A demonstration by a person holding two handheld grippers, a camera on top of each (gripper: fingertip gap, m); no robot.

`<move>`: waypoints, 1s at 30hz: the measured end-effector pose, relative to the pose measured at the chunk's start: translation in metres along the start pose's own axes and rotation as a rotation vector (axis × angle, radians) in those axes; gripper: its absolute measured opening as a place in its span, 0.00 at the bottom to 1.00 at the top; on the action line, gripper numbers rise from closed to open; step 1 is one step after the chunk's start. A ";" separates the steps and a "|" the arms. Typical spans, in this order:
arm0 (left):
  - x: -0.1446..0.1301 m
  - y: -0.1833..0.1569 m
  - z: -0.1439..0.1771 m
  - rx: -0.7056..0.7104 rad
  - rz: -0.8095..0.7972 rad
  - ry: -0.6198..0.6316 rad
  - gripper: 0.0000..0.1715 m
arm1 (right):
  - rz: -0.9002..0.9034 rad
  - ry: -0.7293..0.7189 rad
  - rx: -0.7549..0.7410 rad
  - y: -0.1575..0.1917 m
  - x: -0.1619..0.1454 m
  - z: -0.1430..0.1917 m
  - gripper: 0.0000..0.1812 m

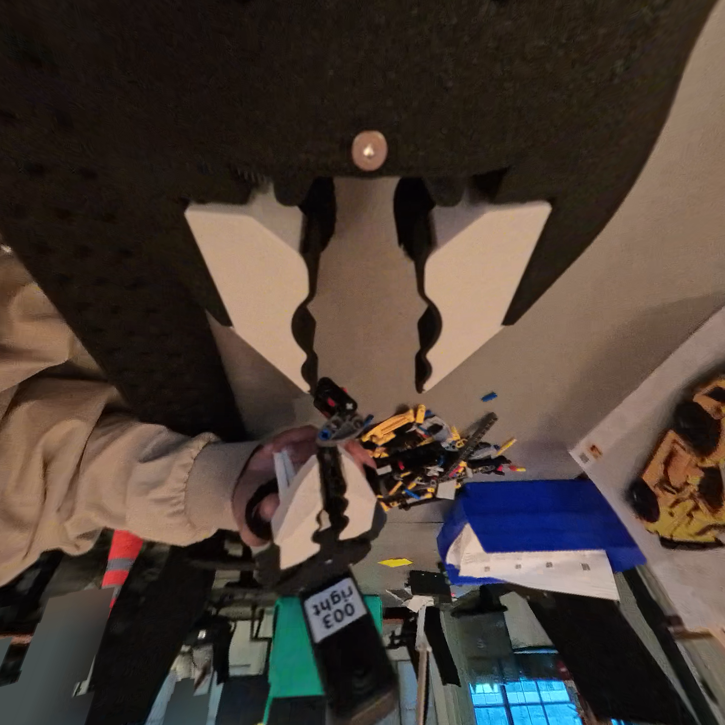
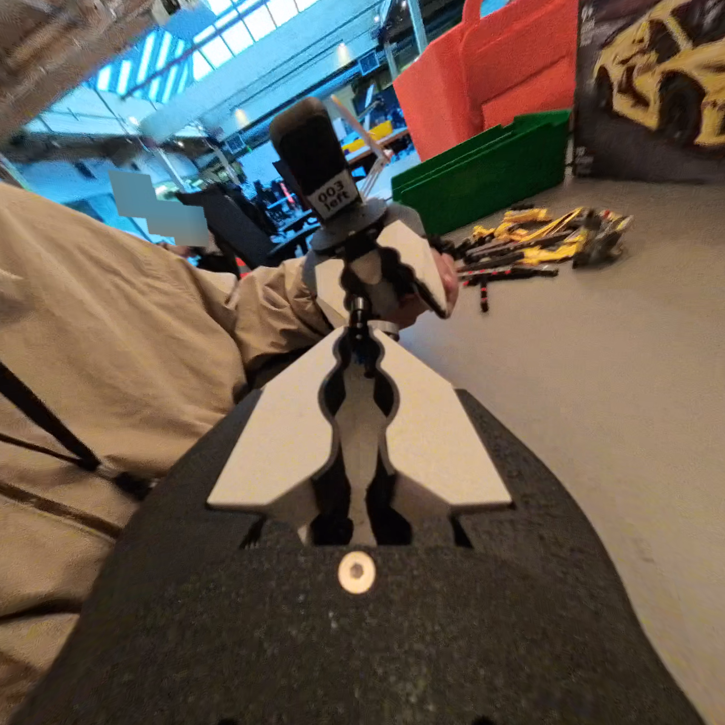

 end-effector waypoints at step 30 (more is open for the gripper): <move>0.037 0.025 0.044 0.105 0.043 -0.278 0.08 | -0.573 -0.072 0.188 -0.034 0.009 0.053 0.03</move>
Point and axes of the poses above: each gripper's, where its closed fingertips meet, z back along the fingers, x out of its top, y = z × x across the jaws, the point moved 4 cm from there along z, back along the fingers, and after that the axes turned 14 degrees about -z, right-handed, at the moved point
